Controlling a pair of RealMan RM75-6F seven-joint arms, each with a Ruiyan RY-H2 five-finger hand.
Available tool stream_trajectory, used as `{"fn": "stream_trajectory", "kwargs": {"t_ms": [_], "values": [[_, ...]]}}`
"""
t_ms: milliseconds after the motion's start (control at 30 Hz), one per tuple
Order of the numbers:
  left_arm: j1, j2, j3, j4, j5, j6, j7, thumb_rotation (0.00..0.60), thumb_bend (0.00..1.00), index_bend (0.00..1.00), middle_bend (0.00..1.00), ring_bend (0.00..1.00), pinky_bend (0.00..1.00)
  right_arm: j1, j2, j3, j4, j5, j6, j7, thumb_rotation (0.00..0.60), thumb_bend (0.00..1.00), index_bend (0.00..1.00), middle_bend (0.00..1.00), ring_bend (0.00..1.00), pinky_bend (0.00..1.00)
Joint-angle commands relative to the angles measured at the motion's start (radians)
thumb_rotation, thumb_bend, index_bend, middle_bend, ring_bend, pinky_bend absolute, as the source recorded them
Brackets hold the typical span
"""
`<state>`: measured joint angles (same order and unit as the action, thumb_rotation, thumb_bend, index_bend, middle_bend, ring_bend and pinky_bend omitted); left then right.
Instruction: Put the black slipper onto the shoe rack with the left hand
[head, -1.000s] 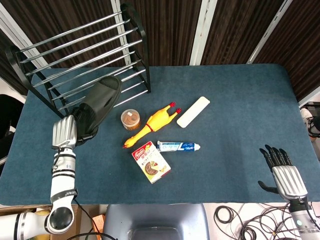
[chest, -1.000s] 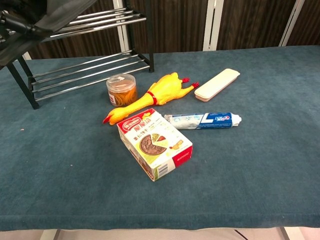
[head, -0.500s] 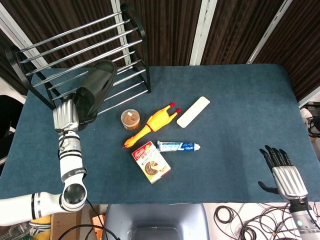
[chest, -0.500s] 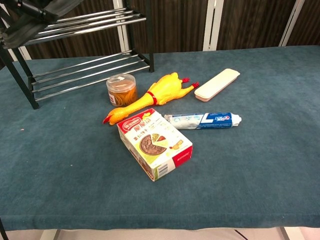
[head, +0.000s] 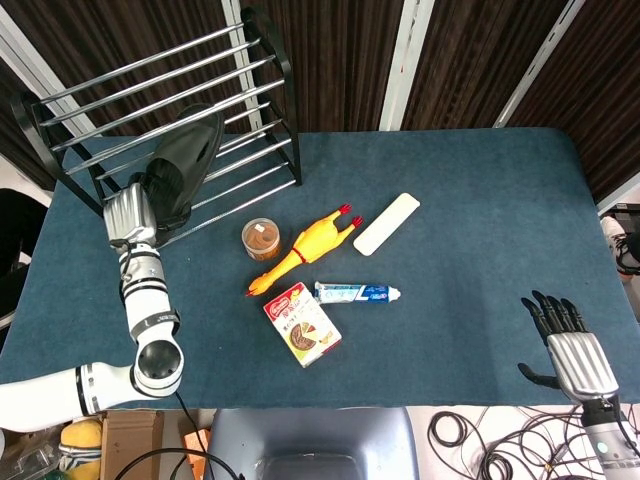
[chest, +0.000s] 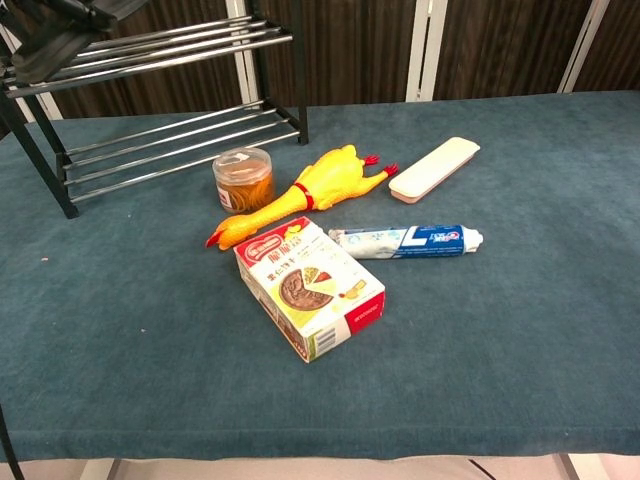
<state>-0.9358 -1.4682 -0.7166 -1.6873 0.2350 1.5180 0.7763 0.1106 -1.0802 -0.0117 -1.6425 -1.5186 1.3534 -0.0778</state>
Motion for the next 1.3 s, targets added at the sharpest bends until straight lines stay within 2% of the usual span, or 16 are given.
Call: {"fn": "stream_trajectory", "kwargs": {"t_ms": [33,300,533,733,833,933,1067,1233,1300], "values": [[-0.022,-0.012,-0.033,0.087,-0.041,-0.043,-0.023,0.600,0.33,0.53,0.84,0.86,0.94,0.000,0.000,0.000,0.001,0.001,0.000,0.000,0.600,0.12,0.00,0.00,0.00,0.00],[-0.055,-0.030,-0.056,0.189,-0.046,-0.094,-0.074,0.600,0.33,0.46,0.76,0.80,0.89,0.000,0.003,-0.001,-0.001,0.001,-0.001,0.004,0.600,0.12,0.00,0.00,0.00,0.00],[-0.072,-0.045,-0.054,0.270,-0.050,-0.135,-0.100,0.600,0.33,0.43,0.71,0.76,0.86,-0.003,0.007,0.000,0.000,0.003,0.002,0.013,0.600,0.12,0.00,0.00,0.00,0.00],[-0.078,-0.045,-0.044,0.295,-0.052,-0.148,-0.099,0.600,0.33,0.40,0.67,0.72,0.83,-0.003,0.009,0.002,0.001,0.007,0.002,0.018,0.600,0.12,0.00,0.00,0.00,0.00],[-0.079,-0.045,-0.038,0.300,-0.058,-0.157,-0.095,0.600,0.33,0.36,0.60,0.63,0.78,-0.002,0.009,0.002,0.002,0.009,-0.003,0.017,0.600,0.12,0.00,0.00,0.00,0.00],[-0.083,-0.045,-0.031,0.309,-0.085,-0.174,-0.069,0.591,0.32,0.26,0.47,0.48,0.67,0.000,0.010,0.001,0.000,0.009,-0.007,0.017,0.600,0.12,0.00,0.00,0.00,0.00],[-0.087,-0.045,-0.029,0.320,-0.112,-0.206,-0.059,0.410,0.30,0.14,0.31,0.30,0.53,-0.002,0.013,0.002,-0.001,0.011,-0.004,0.021,0.600,0.12,0.00,0.00,0.00,0.00],[-0.088,-0.042,-0.026,0.323,-0.122,-0.240,-0.068,0.294,0.28,0.06,0.20,0.17,0.40,-0.001,0.014,0.002,-0.001,0.013,-0.007,0.022,0.600,0.12,0.00,0.00,0.00,0.00],[-0.090,-0.042,-0.024,0.325,-0.122,-0.247,-0.074,0.208,0.26,0.02,0.15,0.11,0.36,-0.001,0.015,0.002,-0.001,0.014,-0.009,0.021,0.600,0.12,0.00,0.00,0.00,0.00]]}}
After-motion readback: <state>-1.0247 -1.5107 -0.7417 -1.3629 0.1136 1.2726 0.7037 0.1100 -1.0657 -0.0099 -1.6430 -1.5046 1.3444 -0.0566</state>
